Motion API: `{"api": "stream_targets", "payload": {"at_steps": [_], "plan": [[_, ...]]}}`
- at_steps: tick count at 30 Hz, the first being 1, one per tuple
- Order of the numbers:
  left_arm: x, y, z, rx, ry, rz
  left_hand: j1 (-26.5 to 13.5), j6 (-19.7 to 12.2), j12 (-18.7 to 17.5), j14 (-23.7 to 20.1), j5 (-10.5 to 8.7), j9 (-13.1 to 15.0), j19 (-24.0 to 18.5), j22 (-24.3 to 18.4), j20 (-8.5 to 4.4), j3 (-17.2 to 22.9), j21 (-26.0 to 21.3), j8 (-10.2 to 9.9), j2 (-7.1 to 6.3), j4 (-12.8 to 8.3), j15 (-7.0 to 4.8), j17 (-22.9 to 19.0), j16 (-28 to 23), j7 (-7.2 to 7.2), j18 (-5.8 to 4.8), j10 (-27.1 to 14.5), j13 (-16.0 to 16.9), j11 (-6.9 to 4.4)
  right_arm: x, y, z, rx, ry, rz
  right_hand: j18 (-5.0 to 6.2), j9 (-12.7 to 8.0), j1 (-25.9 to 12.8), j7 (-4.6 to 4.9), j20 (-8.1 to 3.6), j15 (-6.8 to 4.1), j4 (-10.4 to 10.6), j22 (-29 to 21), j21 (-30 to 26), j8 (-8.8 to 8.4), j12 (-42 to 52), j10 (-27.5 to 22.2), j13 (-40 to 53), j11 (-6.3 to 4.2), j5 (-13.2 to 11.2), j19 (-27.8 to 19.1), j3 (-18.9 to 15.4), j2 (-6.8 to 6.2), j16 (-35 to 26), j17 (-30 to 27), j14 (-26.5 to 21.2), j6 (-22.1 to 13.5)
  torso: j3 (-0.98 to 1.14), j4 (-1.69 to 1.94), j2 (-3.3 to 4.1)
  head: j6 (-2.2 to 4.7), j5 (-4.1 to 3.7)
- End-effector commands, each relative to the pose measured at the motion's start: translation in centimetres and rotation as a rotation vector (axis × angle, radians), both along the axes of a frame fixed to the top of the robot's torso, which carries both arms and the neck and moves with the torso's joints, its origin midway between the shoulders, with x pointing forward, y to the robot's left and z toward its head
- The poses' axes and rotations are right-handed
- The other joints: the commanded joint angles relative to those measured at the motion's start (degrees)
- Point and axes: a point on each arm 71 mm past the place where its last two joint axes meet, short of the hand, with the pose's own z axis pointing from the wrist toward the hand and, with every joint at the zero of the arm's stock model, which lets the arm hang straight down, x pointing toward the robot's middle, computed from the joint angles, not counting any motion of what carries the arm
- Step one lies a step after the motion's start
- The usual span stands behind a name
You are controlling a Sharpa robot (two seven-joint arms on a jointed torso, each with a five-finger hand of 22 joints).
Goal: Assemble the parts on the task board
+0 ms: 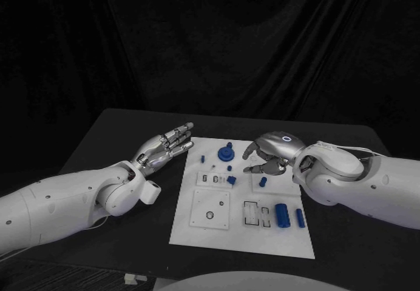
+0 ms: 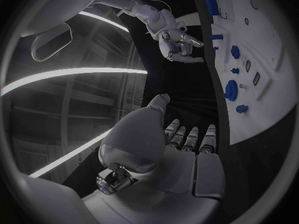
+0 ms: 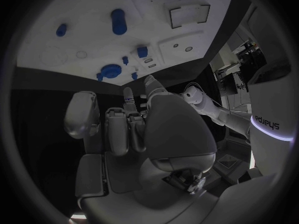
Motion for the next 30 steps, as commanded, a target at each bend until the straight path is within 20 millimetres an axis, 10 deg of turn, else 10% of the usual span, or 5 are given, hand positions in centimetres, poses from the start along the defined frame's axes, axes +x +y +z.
{"api": "stream_targets", "payload": {"at_steps": [1, 30], "plan": [[0.0, -0.3, 0.3, -0.026, -0.012, -0.023, -0.11, 0.50, -0.13, -0.03, 0.31, 0.04, -0.31, -0.06, 0.22, 0.49, 0.08, 0.22, 0.59, 0.00, 0.36, -0.08, -0.21, -0.06, 1.05, -0.14, -0.03, 0.00, 0.1, -0.3, -1.3, -0.052, 0.047, -0.064, 0.41, 0.50, -0.83, 0.01, -0.06, 0.50, -0.08, 9.27, 0.41, 0.33, 0.14, 5.96, 15.07, 0.55, 0.29, 0.46, -0.59, 0.17, 0.18, 10.86, 4.91, 0.44, -0.20, 0.01, 0.06, -0.04, 0.04], [-0.1, -1.1, -0.1, -0.046, 0.013, -0.073, -0.05, 0.10, -0.16, -0.03, 0.36, -0.03, -0.55, -0.16, -0.07, 1.48, -0.07, 0.12, 1.54, -0.23, 0.07, -0.08, -0.21, -0.30, 1.03, -0.22, -0.06, -0.03, 0.2, 2.4, -5.2, -0.125, 0.073, -0.085, 0.37, 3.22, -3.83, 0.48, 0.57, 1.18, -0.33, 9.32, 1.41, 0.35, 0.14, 5.96, 15.07, 1.30, 3.01, 0.44, -1.84, 0.63, 0.27, 10.80, 4.81, -0.57, -0.15, 0.03, -0.01, -1.41, 0.39]]}}
